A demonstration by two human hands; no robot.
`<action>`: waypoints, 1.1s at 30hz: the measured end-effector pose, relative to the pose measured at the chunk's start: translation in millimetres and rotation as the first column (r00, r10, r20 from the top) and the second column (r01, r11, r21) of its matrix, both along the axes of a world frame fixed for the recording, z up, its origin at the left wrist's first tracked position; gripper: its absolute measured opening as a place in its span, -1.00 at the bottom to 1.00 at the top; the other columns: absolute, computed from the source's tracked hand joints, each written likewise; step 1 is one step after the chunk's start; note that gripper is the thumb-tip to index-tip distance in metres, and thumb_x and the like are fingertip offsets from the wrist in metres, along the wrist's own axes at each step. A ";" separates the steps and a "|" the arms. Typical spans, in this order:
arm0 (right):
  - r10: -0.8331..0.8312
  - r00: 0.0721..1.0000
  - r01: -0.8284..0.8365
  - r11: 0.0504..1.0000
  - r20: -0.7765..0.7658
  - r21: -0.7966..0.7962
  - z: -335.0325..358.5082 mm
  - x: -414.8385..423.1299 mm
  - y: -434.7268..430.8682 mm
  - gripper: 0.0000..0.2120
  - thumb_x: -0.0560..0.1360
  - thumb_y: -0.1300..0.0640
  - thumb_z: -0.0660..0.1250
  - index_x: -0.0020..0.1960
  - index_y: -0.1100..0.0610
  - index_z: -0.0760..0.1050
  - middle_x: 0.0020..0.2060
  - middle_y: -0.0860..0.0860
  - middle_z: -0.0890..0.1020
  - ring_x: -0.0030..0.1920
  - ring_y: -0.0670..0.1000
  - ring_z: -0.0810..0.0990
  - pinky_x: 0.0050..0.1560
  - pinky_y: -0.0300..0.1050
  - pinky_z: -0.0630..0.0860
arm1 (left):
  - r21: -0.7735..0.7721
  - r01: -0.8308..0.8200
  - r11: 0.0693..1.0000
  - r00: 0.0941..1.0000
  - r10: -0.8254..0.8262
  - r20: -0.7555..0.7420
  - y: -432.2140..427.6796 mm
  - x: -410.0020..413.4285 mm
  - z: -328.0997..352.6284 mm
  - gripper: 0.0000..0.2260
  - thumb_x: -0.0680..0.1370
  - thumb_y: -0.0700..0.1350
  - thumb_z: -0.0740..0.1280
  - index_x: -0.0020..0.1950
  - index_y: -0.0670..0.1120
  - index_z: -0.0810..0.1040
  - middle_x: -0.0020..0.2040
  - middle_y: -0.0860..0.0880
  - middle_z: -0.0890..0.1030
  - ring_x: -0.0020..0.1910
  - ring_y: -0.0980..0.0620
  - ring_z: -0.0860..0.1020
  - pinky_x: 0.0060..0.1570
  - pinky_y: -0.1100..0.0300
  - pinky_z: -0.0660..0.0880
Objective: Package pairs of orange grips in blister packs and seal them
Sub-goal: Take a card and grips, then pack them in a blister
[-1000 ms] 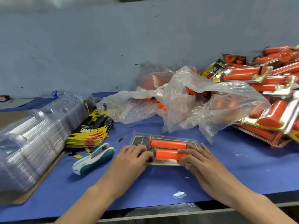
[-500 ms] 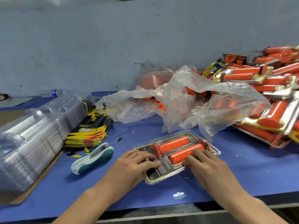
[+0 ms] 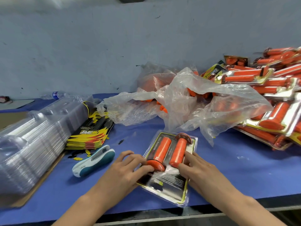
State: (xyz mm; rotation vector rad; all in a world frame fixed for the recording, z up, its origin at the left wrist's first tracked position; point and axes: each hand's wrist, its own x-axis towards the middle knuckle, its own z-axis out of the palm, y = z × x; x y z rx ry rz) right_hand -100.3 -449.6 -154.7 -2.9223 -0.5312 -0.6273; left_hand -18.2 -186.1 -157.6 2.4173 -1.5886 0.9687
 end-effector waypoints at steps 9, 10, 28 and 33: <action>-0.141 0.952 0.217 0.937 -0.272 0.275 4.9 19.0 -29.6 -0.46 0.49 0.39 0.12 0.23 -0.19 0.38 0.40 -0.17 0.30 0.01 -0.12 0.52 -0.05 -0.33 0.41 | -0.017 -0.020 1.000 0.988 0.023 0.155 -12.5 -13.2 -1.2 -0.77 0.54 -0.29 0.27 0.03 -0.03 0.64 -0.18 -0.02 0.53 -0.21 -0.04 0.51 0.09 0.03 0.50; -0.131 0.949 0.240 0.888 -0.286 0.393 4.0 20.1 -28.0 -0.59 0.58 0.26 0.14 0.24 -0.20 0.37 0.30 -0.14 0.42 -0.15 -0.15 0.52 -0.14 -0.24 0.44 | -0.028 -0.006 1.000 0.986 0.011 0.165 -15.8 -16.1 -1.9 -0.80 0.55 -0.27 0.28 0.04 -0.04 0.64 -0.17 -0.03 0.53 -0.21 -0.05 0.49 0.09 0.04 0.50; -0.163 0.924 0.264 0.926 -0.347 0.269 39.2 66.1 -30.5 -0.62 0.62 0.06 0.24 0.37 -0.26 0.41 0.24 -0.16 0.53 0.25 -0.03 0.48 0.19 -0.05 0.42 | -0.004 -0.150 0.989 0.988 0.150 -0.032 -16.2 18.6 -3.1 -0.75 0.43 -0.22 0.47 0.04 0.02 0.58 -0.12 0.01 0.53 -0.20 -0.03 0.52 -0.20 0.13 0.44; 0.037 0.999 -0.034 0.984 -0.017 0.176 40.4 40.2 19.9 -0.73 0.52 -0.18 0.27 0.20 -0.21 0.54 -0.02 -0.14 0.58 0.01 0.03 0.56 -0.01 0.00 0.49 | -0.084 -0.149 0.985 0.989 0.147 -0.029 -34.4 11.6 2.7 -0.94 0.57 -0.09 0.37 -0.05 -0.03 0.63 -0.16 -0.01 0.55 -0.22 -0.06 0.54 -0.27 0.07 0.49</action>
